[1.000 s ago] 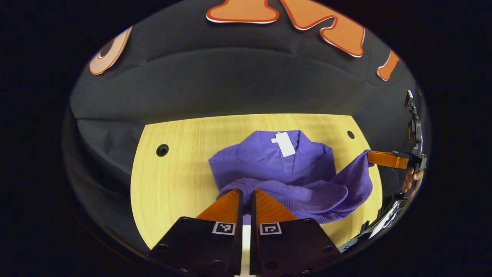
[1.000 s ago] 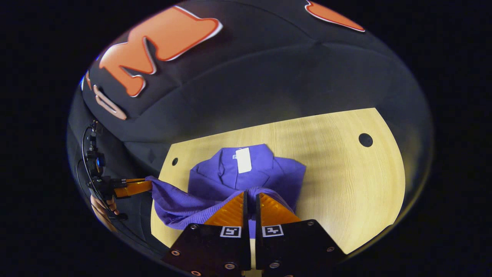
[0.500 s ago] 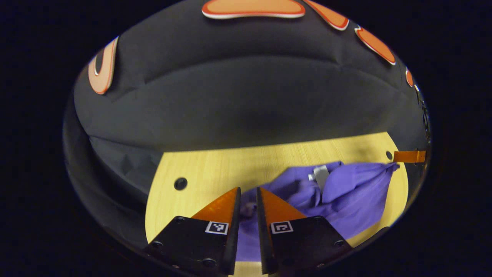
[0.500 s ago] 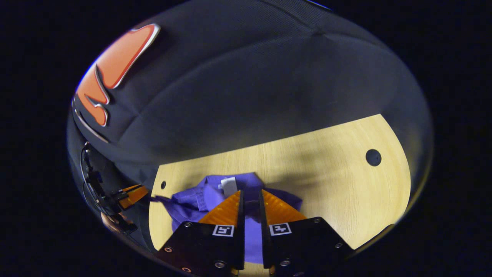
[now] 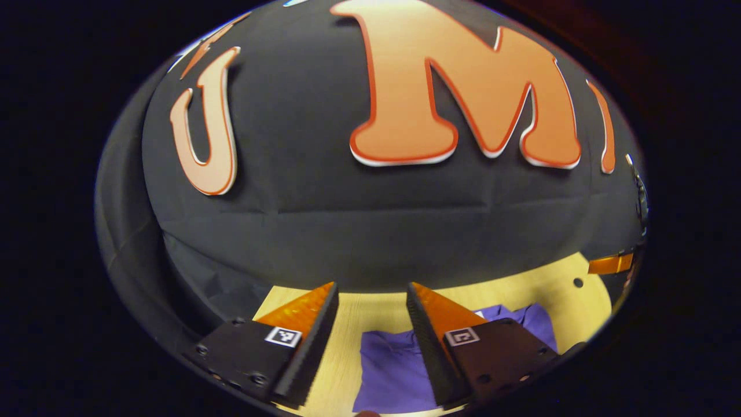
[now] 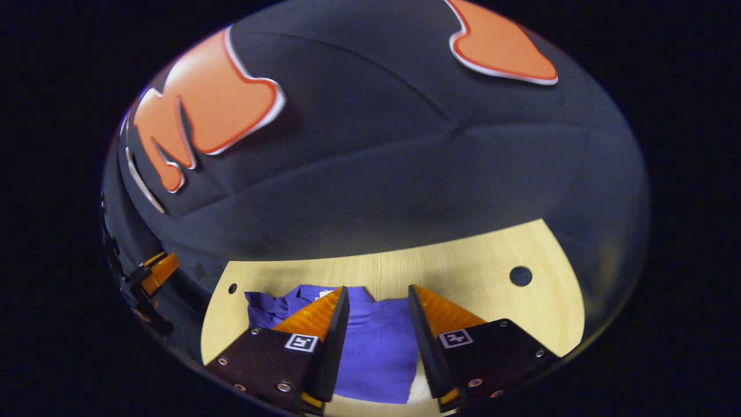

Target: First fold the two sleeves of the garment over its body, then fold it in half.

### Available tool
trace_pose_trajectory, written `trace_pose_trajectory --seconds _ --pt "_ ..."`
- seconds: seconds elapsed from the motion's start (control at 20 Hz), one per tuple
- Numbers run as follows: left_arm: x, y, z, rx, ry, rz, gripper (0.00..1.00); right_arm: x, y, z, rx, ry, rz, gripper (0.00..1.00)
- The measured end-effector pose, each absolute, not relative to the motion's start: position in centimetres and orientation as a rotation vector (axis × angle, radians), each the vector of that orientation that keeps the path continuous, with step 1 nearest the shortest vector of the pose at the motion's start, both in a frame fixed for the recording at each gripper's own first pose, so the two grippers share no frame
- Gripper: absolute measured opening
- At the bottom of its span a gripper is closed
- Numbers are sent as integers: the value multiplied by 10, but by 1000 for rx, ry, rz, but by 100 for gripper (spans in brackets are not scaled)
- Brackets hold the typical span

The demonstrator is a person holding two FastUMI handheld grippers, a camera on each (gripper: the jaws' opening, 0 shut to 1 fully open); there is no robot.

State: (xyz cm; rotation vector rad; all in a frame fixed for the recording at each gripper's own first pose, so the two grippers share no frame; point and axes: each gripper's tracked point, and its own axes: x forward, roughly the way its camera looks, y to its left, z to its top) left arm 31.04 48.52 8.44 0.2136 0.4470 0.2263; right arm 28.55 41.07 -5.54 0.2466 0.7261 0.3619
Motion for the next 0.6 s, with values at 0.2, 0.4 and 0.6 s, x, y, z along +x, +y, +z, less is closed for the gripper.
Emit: trace_pose_trajectory --seconds 0.2,0.4,0.6 --pt "280 465 123 152 367 199 97 262 409 -2 163 579 361 87" --pt "240 448 161 121 275 172 98 230 408 54 138 431 351 95" --pt "190 437 198 115 175 159 98 189 409 93 140 311 362 95"
